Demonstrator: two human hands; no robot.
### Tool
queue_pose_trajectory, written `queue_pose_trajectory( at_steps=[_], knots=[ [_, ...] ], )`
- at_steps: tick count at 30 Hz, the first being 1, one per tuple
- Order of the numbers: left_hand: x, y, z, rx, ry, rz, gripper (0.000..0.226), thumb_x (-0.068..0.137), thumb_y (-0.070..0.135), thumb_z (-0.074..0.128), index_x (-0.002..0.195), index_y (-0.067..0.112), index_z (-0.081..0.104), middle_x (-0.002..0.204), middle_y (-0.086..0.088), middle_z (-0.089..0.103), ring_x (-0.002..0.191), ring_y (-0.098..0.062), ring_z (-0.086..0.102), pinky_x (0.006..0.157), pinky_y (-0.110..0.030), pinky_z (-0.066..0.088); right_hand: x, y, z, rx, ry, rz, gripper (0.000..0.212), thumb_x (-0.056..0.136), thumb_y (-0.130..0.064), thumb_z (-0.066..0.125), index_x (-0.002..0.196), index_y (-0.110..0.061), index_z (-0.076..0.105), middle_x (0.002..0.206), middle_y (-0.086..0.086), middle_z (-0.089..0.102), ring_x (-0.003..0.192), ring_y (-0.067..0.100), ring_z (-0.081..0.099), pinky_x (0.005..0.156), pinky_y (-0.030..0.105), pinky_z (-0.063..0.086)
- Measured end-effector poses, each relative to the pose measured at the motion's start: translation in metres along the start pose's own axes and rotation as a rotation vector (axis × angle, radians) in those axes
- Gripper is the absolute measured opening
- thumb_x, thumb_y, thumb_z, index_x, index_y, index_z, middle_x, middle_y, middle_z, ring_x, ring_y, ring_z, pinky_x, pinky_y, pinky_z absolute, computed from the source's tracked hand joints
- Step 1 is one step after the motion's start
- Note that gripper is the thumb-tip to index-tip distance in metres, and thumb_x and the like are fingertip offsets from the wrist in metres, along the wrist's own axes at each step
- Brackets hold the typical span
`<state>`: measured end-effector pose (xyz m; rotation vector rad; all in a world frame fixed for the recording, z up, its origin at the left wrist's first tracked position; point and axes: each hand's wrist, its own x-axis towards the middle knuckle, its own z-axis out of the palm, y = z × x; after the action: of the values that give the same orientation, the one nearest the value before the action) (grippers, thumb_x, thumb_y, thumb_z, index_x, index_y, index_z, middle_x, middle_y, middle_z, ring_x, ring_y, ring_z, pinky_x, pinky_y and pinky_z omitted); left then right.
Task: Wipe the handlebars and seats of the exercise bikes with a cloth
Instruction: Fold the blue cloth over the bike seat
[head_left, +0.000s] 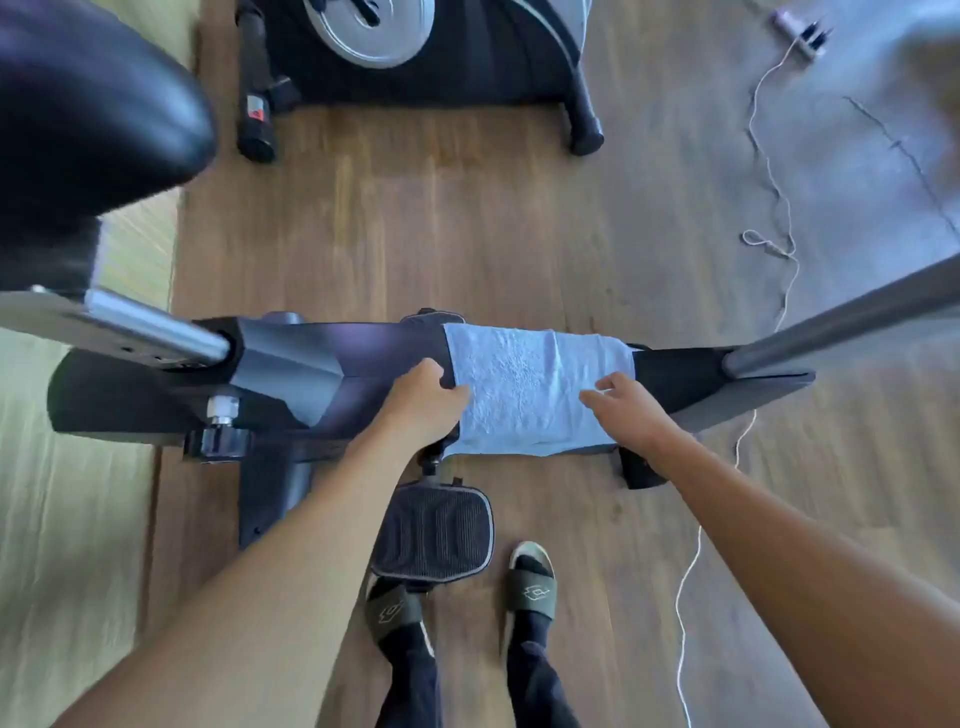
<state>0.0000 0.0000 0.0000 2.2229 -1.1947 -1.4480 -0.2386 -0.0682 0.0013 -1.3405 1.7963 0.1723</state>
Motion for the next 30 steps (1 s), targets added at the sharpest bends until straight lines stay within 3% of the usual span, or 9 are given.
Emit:
queue_pose_trajectory(
  at_steps=[3,10,15,17,19,21,23,25,30],
  knots=[
    [0.024,-0.002,0.015,0.197,0.079,-0.004,0.047,0.101,0.036,0.055,0.135,0.007,0.041,0.132,-0.01,0.044,0.115,-0.034,0.052,0.09,-0.043,0.045,0.031,0.015,0.009,-0.11,0.025,0.043,0.047,0.104,-0.029,0.045,0.146,-0.008,0.041,0.14,0.011,0.047,0.119,0.027,0.052,0.099,0.038,0.045],
    [0.05,0.008,0.041,0.392,0.32,0.013,0.054,0.099,0.045,0.06,0.127,0.002,0.044,0.131,-0.014,0.051,0.116,-0.039,0.058,0.075,-0.041,0.039,0.086,0.037,0.026,-0.026,0.103,0.17,0.068,0.105,-0.038,0.046,0.157,-0.004,0.017,0.158,0.019,0.026,0.144,0.036,0.026,0.115,0.043,0.027],
    [0.055,0.016,0.06,0.383,0.366,-0.01,0.034,0.1,0.034,0.059,0.117,0.005,0.053,0.126,-0.013,0.051,0.11,-0.038,0.06,0.073,-0.04,0.038,0.104,0.047,0.036,0.146,0.153,0.247,0.09,0.096,-0.056,0.06,0.155,-0.001,0.019,0.157,0.016,0.026,0.142,0.035,0.033,0.116,0.051,0.034],
    [0.056,0.022,0.063,0.333,0.334,-0.02,0.016,0.101,0.025,0.056,0.1,0.009,0.053,0.122,-0.012,0.05,0.101,-0.034,0.057,0.073,-0.04,0.037,0.105,0.049,0.039,0.118,0.188,0.261,0.075,0.095,-0.054,0.063,0.142,-0.001,0.039,0.147,0.016,0.034,0.134,0.034,0.04,0.108,0.048,0.04],
    [0.058,0.025,0.065,0.272,0.306,-0.036,0.013,0.1,0.022,0.053,0.095,0.01,0.051,0.119,-0.012,0.05,0.095,-0.032,0.053,0.073,-0.04,0.038,0.105,0.051,0.04,0.199,0.201,0.206,0.036,0.095,-0.041,0.066,0.107,-0.009,0.052,0.111,0.009,0.053,0.104,0.029,0.054,0.083,0.04,0.049],
    [0.06,0.027,0.062,0.124,0.268,-0.069,0.017,0.097,0.022,0.053,0.093,0.006,0.058,0.104,-0.014,0.054,0.087,-0.033,0.057,0.07,-0.038,0.043,0.096,0.05,0.04,0.231,0.191,0.138,0.029,0.094,-0.02,0.061,0.075,-0.016,0.039,0.072,0.0,0.042,0.069,0.02,0.044,0.058,0.031,0.036],
    [0.055,0.029,0.052,-0.114,0.203,-0.064,0.025,0.094,0.019,0.051,0.071,0.012,0.047,0.071,-0.007,0.044,0.059,-0.023,0.045,0.051,-0.026,0.039,0.081,0.045,0.036,0.286,0.184,0.078,0.024,0.09,-0.014,0.053,0.074,-0.016,0.034,0.067,-0.001,0.034,0.064,0.016,0.033,0.057,0.03,0.028],
    [0.039,0.034,0.037,-0.27,0.134,-0.041,0.033,0.095,0.016,0.048,0.069,0.019,0.028,0.065,0.001,0.026,0.054,-0.015,0.023,0.038,-0.016,0.022,0.057,0.037,0.027,0.417,0.21,0.033,0.022,0.09,-0.015,0.049,0.076,-0.016,0.033,0.068,-0.001,0.03,0.063,0.015,0.028,0.056,0.03,0.026],
    [-0.018,0.058,-0.009,-0.507,0.159,-0.032,0.014,0.098,0.018,0.045,0.085,0.015,0.039,0.08,-0.001,0.031,0.069,-0.016,0.028,0.061,-0.033,0.023,-0.014,0.01,-0.01,0.647,0.214,-0.087,0.019,0.085,-0.02,0.05,0.078,-0.006,0.04,0.072,0.005,0.03,0.068,0.019,0.032,0.063,0.033,0.029]
  ],
)
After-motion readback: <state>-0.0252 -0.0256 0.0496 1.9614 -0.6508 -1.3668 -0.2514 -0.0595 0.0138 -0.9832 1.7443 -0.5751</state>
